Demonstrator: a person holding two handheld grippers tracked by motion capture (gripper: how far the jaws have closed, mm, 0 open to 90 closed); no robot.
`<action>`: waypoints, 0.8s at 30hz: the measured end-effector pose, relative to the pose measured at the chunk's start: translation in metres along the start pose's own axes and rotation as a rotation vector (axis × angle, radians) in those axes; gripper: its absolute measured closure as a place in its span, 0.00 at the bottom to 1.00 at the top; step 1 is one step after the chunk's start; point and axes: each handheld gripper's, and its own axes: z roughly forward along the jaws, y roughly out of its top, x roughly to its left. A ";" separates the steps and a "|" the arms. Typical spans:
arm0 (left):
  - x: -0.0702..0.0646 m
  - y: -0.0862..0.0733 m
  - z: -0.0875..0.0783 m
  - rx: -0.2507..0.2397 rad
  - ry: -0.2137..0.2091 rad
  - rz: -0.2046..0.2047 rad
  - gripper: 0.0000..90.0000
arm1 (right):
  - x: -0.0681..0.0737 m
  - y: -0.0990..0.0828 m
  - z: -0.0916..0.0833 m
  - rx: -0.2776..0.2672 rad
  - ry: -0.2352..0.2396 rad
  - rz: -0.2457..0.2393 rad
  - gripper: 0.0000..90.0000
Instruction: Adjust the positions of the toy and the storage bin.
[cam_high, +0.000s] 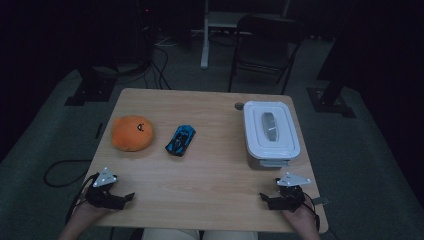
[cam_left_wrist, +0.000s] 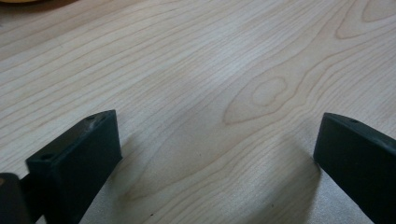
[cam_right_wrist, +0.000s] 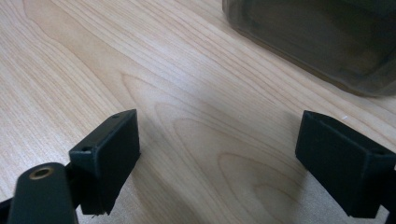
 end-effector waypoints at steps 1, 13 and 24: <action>0.000 0.000 0.000 0.001 0.001 0.002 0.03 | 0.001 0.000 0.000 0.001 -0.002 -0.002 0.15; -0.002 0.001 0.000 0.012 0.009 0.005 0.03 | 0.000 0.000 0.000 0.002 -0.002 -0.001 0.15; -0.015 0.021 0.012 0.015 0.017 -0.016 0.05 | 0.000 0.000 0.000 0.004 -0.005 0.000 0.14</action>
